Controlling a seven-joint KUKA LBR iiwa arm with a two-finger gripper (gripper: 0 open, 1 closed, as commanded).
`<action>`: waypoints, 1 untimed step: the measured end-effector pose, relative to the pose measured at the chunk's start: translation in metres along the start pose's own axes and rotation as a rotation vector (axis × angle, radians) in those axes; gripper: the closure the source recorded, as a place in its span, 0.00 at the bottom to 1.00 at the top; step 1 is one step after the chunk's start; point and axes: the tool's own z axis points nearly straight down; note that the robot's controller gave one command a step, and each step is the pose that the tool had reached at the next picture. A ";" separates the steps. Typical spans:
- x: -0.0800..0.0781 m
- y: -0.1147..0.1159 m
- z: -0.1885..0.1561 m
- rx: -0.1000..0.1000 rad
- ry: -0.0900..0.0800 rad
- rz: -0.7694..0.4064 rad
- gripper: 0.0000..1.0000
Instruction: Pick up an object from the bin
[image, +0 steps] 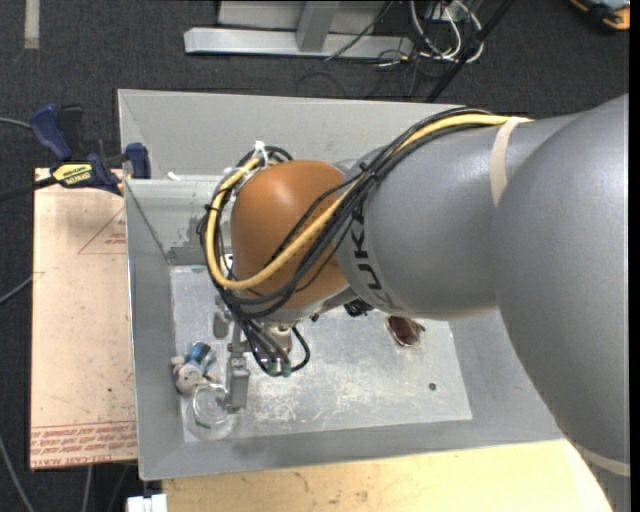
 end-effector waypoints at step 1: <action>-0.002 -0.001 -0.005 -0.002 -0.007 0.005 0.00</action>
Offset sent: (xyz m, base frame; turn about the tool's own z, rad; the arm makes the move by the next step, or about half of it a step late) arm -0.0132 0.0061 -0.1000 -0.5536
